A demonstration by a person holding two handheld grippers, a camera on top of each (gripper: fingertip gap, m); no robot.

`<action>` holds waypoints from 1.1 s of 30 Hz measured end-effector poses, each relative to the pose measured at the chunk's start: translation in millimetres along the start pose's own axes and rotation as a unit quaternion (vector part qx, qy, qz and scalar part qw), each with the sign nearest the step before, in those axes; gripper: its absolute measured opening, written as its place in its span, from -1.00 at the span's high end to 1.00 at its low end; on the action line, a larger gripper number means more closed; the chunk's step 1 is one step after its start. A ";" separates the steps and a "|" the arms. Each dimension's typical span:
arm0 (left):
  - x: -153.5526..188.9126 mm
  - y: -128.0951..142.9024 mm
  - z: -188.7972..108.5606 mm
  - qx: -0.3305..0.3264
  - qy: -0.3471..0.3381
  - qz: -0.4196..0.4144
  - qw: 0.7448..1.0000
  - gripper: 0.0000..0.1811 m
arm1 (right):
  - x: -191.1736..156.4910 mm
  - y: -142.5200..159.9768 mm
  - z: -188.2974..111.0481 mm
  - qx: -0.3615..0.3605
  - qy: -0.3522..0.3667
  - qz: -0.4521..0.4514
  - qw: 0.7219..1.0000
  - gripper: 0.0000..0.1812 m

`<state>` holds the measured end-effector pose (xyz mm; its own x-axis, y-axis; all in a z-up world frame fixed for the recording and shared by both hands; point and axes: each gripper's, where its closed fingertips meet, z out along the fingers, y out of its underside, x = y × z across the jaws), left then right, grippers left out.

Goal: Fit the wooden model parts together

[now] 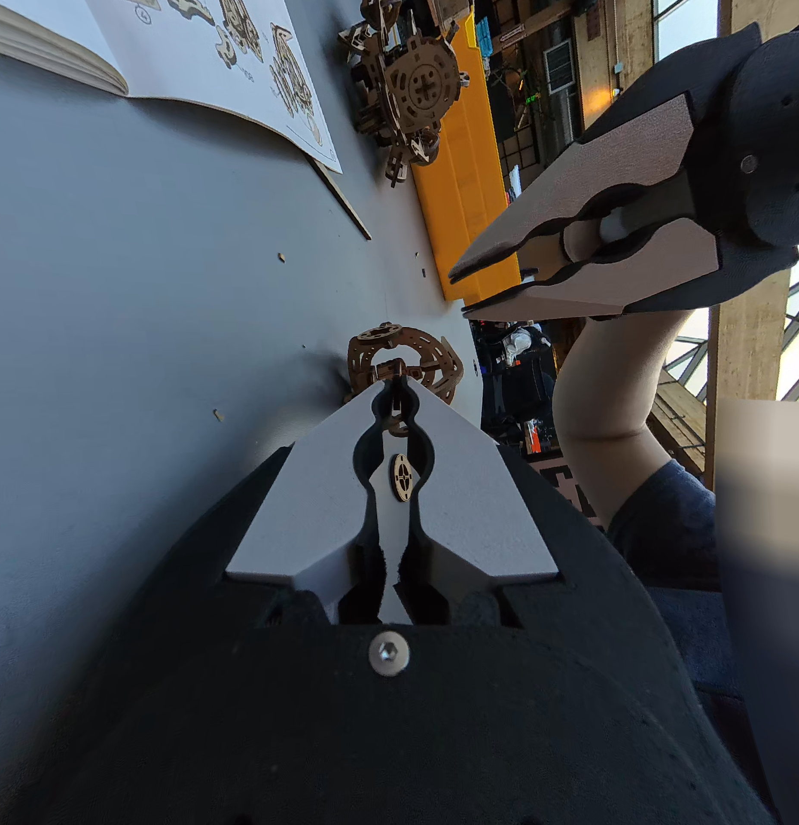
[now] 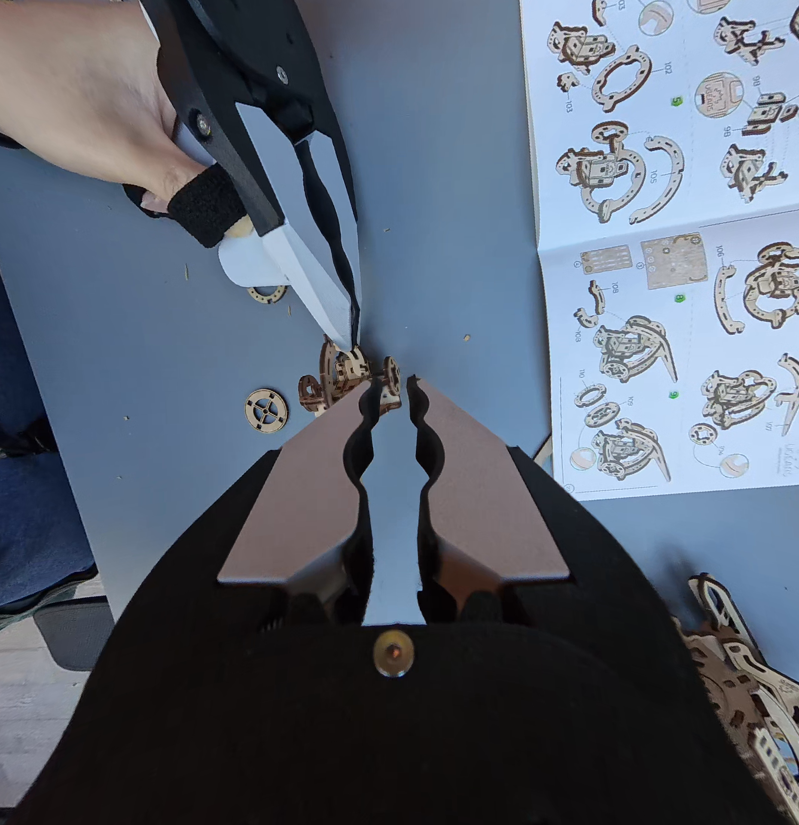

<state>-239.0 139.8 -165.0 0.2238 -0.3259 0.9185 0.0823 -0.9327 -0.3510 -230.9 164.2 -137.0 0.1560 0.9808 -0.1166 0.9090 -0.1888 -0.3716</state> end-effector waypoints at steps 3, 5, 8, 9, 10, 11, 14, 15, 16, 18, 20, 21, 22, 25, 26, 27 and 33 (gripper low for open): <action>0.4 -0.2 0.1 0.001 0.001 0.000 1.000 1.00 | -0.3 3.2 2.3 0.003 -0.005 -0.005 1.000 0.86; 0.4 -0.5 -0.3 0.002 0.001 0.000 1.000 1.00 | -3.0 5.7 3.9 0.002 -0.016 -0.019 1.000 0.85; 0.2 -0.7 -0.9 0.002 0.002 -0.002 1.000 1.00 | -4.6 7.0 5.8 0.003 -0.022 -0.037 0.999 0.84; -0.1 -0.6 -0.8 0.001 0.002 -0.002 1.000 0.99 | -4.2 7.2 6.6 0.002 -0.022 -0.035 0.999 0.84; -0.3 -0.7 -0.6 0.001 0.002 -0.003 1.000 1.00 | -2.9 6.9 7.4 0.002 -0.021 -0.032 0.999 0.84; -0.7 -1.0 -0.3 0.001 0.002 -0.003 1.000 1.00 | -2.8 6.3 8.5 0.002 -0.023 -0.030 0.999 0.84; -1.8 -2.5 0.3 0.001 0.002 -0.005 1.000 0.99 | -3.1 4.4 13.7 -0.002 -0.033 -0.024 0.999 0.84; -2.3 -3.2 0.4 0.002 0.001 -0.006 1.000 1.00 | -4.1 3.7 15.8 -0.004 -0.039 -0.022 0.999 0.84; -2.8 -3.6 0.4 0.002 0.001 -0.006 1.000 1.00 | -5.4 4.1 17.6 -0.010 -0.047 -0.021 0.999 0.84; -3.4 -4.4 0.2 0.003 0.000 -0.007 1.000 1.00 | -8.0 2.8 19.2 -0.013 -0.060 -0.024 0.998 0.83; -4.3 -4.5 0.3 0.003 -0.002 -0.008 1.000 1.00 | -14.3 2.4 18.7 -0.013 -0.086 -0.025 0.996 0.77; -4.6 -4.8 0.6 0.003 -0.002 -0.009 1.000 1.00 | -12.1 2.1 19.4 -0.013 -0.085 -0.020 0.996 0.75; -4.7 -4.9 0.7 0.003 -0.003 -0.009 1.000 1.00 | -8.9 1.7 20.5 -0.012 -0.082 -0.014 0.996 0.75; -4.9 -5.1 1.1 0.002 -0.003 -0.008 1.000 0.99 | -11.8 8.5 23.7 -0.028 -0.115 0.004 0.993 0.72; -4.9 -4.9 1.2 0.002 -0.003 -0.009 1.000 0.99 | -12.3 8.0 25.0 -0.023 -0.120 0.002 0.993 0.70; -5.0 -4.9 1.2 0.002 -0.003 -0.009 1.000 0.99 | -14.2 7.1 25.4 -0.016 -0.129 0.001 0.992 0.71; -5.1 -5.9 0.7 0.004 0.002 -0.016 1.000 0.99 | -18.6 1.7 23.5 0.014 -0.174 0.016 0.985 0.68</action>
<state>-240.0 147.0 -167.7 0.2170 -0.2964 0.9301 0.0963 -0.9416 -0.3226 -241.4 144.6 -157.0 0.0385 0.8995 -0.4352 0.8937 -0.2259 -0.3878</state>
